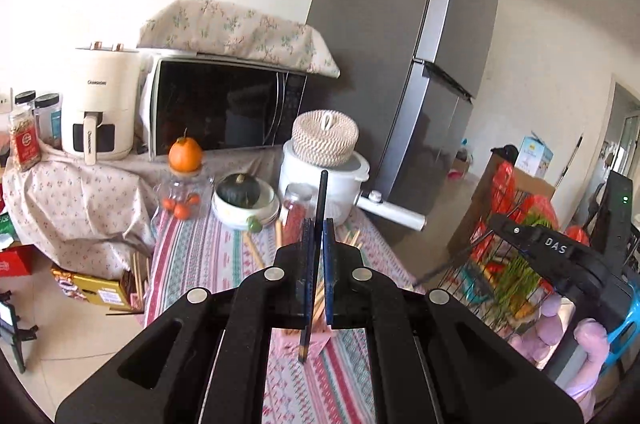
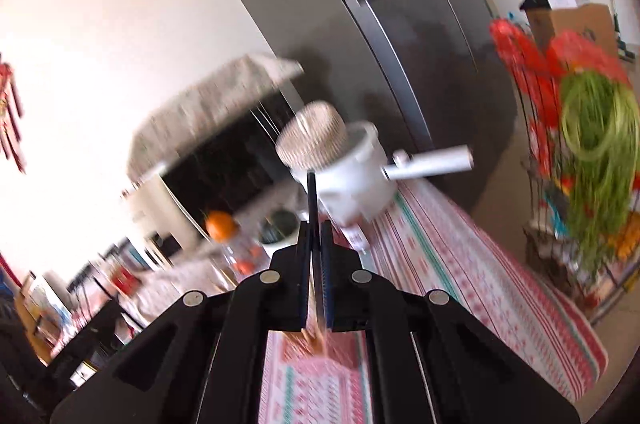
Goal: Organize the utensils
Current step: 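Insert both black chopsticks into the pink holder and open both tools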
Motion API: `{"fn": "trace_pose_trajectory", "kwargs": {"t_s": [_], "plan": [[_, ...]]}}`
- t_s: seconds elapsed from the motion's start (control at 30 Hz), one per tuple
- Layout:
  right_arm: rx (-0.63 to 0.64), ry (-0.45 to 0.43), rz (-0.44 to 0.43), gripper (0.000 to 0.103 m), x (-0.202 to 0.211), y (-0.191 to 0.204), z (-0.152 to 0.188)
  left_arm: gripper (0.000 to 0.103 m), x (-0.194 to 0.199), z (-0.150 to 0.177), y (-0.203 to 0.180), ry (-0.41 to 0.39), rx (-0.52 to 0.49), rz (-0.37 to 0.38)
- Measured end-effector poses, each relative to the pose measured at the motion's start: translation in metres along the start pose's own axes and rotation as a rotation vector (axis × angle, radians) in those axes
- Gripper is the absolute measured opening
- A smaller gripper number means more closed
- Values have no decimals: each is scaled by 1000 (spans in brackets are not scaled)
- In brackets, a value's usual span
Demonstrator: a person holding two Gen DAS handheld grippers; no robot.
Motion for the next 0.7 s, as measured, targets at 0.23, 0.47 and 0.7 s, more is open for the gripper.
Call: {"fn": "trace_pose_trajectory", "kwargs": {"t_s": [0.23, 0.47, 0.7], "plan": [[-21, -16, -45, 5, -5, 7, -13, 3, -44, -13, -16, -2, -40, -24], [-29, 37, -33, 5, -29, 3, -4, 4, -80, -1, -5, 79, 13, -49], [-26, 72, -16, 5, -47, 6, 8, 21, -56, -7, 9, 35, 48, -81]]}}
Point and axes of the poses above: each gripper's, at about its wrist camera, not at the fingertips, and x roughly against the way its jaws point, y to its left, z to its underside, the point moved 2 cm from there along -x, roughly the way its jaws point, and after that the axes turned 10 degrees about -x, right-handed, at the moved point
